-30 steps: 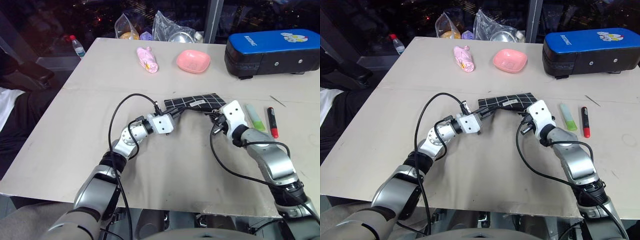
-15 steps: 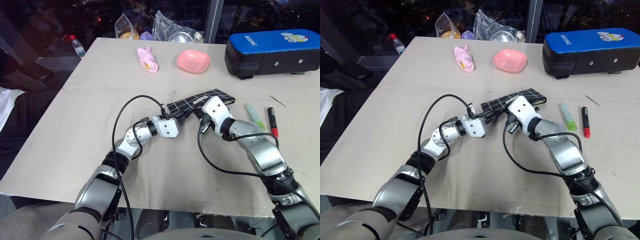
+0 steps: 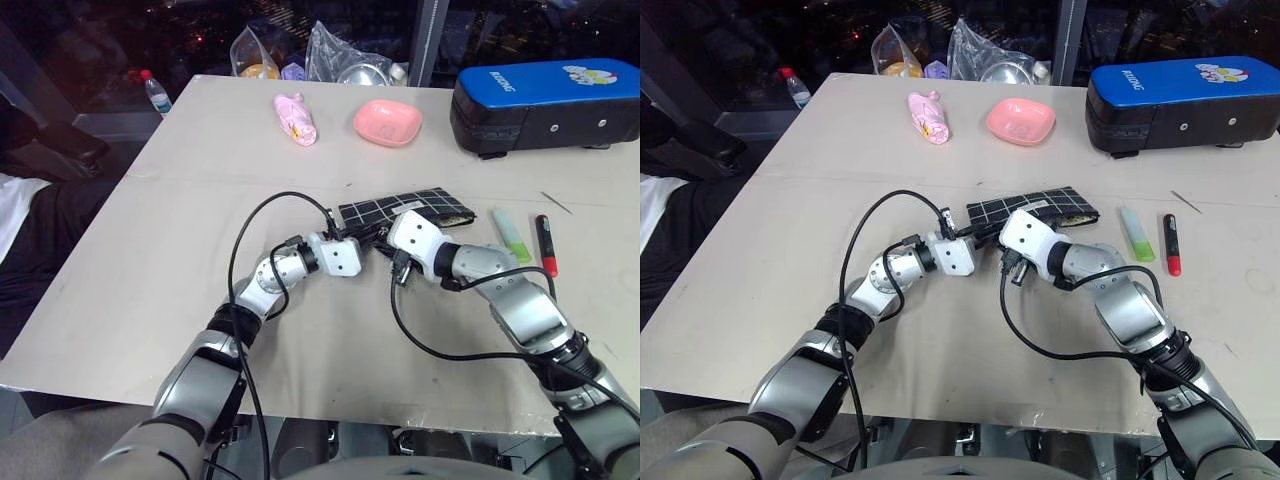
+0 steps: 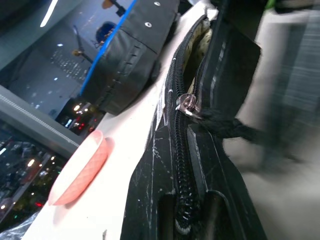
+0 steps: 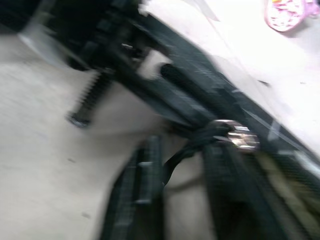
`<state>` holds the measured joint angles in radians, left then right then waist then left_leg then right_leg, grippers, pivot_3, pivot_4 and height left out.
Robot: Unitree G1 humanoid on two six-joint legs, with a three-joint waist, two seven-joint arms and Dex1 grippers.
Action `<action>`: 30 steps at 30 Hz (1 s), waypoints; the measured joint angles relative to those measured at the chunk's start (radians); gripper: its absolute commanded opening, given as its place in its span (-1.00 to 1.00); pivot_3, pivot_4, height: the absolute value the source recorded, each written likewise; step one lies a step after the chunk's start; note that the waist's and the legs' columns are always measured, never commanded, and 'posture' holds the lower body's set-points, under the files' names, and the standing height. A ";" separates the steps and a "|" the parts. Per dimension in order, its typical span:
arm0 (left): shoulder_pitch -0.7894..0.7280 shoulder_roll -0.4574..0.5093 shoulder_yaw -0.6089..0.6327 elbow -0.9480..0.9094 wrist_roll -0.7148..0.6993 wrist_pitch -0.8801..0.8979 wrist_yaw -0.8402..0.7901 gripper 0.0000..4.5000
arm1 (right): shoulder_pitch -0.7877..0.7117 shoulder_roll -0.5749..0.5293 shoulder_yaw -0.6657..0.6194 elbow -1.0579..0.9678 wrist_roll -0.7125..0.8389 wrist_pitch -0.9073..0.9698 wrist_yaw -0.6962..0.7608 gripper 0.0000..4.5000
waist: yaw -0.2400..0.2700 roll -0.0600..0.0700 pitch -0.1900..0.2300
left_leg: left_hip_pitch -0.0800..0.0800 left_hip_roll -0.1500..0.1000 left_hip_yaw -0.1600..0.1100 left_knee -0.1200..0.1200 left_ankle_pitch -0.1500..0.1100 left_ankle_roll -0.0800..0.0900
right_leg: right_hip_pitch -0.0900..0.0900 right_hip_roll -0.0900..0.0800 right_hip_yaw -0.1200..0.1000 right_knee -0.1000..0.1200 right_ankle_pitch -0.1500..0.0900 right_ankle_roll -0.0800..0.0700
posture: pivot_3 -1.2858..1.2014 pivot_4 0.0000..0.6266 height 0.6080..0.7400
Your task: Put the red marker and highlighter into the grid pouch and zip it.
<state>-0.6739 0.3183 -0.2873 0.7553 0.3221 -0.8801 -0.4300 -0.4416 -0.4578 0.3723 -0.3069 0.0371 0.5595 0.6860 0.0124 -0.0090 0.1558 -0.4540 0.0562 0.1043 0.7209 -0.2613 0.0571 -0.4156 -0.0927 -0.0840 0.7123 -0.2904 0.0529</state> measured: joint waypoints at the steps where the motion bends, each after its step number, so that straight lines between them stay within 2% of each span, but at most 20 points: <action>1: 0.000 -0.002 0.000 0.000 0.000 0.001 0.000 -1.00 | 0.008 -0.003 -0.007 -0.011 0.007 0.004 0.003 0.24 | 0.001 0.000 0.000 | 0.000 0.000 0.000 0.000 0.000 0.000 | 0.000 0.000 0.000 0.000 0.000 0.000 | 0.03 -0.52 0.21; 3: -0.001 -0.007 0.000 0.000 0.000 0.005 0.000 -1.00 | 0.036 -0.012 -0.041 -0.045 0.037 0.026 0.012 0.24 | 0.002 0.000 0.000 | 0.000 0.000 0.000 0.000 0.000 0.000 | 0.000 0.000 0.000 0.000 0.000 0.000 | 0.03 -0.52 0.21; 5: -0.001 -0.002 0.004 0.001 -0.012 0.026 -0.003 -1.00 | 0.149 -0.061 -0.211 -0.155 0.171 0.141 0.049 0.24 | 0.004 -0.001 0.000 | -0.002 0.000 -0.003 0.000 0.000 0.000 | 0.001 -0.001 -0.003 -0.002 0.000 0.000 | 0.03 -0.52 0.21; 7: -0.001 -0.006 0.008 0.000 -0.038 0.046 -0.025 -1.00 | 0.184 -0.028 -0.337 -0.194 0.257 0.214 0.026 0.24 | -0.003 -0.001 0.000 | -0.001 0.000 -0.003 0.000 0.000 0.000 | 0.001 -0.001 -0.003 0.000 0.000 0.000 | 0.03 -0.52 0.21; 9: -0.001 -0.021 0.006 -0.011 -0.072 0.076 -0.060 -1.00 | 0.188 0.008 -0.417 -0.230 0.326 0.260 -0.006 0.00 | -0.004 -0.001 0.000 | -0.001 0.001 -0.004 0.000 0.000 0.000 | 0.001 0.000 -0.003 0.000 0.000 0.000 | 0.03 -0.52 0.21; 14: 0.001 -0.023 0.013 -0.084 -0.162 0.169 -0.150 -1.00 | 0.187 0.077 -0.539 -0.237 0.381 0.298 -0.132 -0.98 | -0.001 -0.001 0.000 | -0.001 0.000 -0.003 0.000 0.000 0.000 | 0.001 0.000 -0.003 0.000 0.000 0.000 | 0.03 -0.52 0.21; 22: 0.018 -0.022 0.014 -0.211 -0.218 0.273 -0.217 -1.00 | 0.145 0.099 -0.542 -0.153 0.374 0.293 -0.238 -0.98 | -0.001 -0.001 0.000 | -0.001 0.000 -0.003 0.000 0.000 0.000 | 0.001 0.000 -0.002 0.000 0.000 0.000 | 0.03 -0.52 0.21; 29: 0.039 -0.012 0.013 -0.262 -0.220 0.306 -0.230 -1.00 | 0.032 0.118 -0.450 0.059 0.287 0.194 -0.280 -0.98 | -0.005 0.000 0.001 | -0.001 0.000 -0.002 0.000 0.000 0.000 | 0.000 0.001 -0.001 0.000 0.000 0.000 | 0.03 -0.52 0.21; 30: 0.040 -0.012 0.013 -0.270 -0.220 0.307 -0.230 -1.00 | 0.021 0.101 -0.412 0.088 0.257 0.161 -0.274 -0.88 | -0.004 0.000 0.001 | -0.001 0.000 -0.002 0.000 0.000 0.000 | 0.000 0.001 -0.001 -0.001 0.000 0.000 | 0.03 -0.52 0.21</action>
<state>-0.6340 0.3068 -0.2745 0.4853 0.1024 -0.5730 -0.6603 -0.4207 -0.3564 -0.0400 -0.2188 0.2943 0.7203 0.4118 0.0085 -0.0090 0.1564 -0.4545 0.0560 0.1027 0.7208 -0.2612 0.0570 -0.4153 -0.0919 -0.0851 0.7117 -0.2904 0.0527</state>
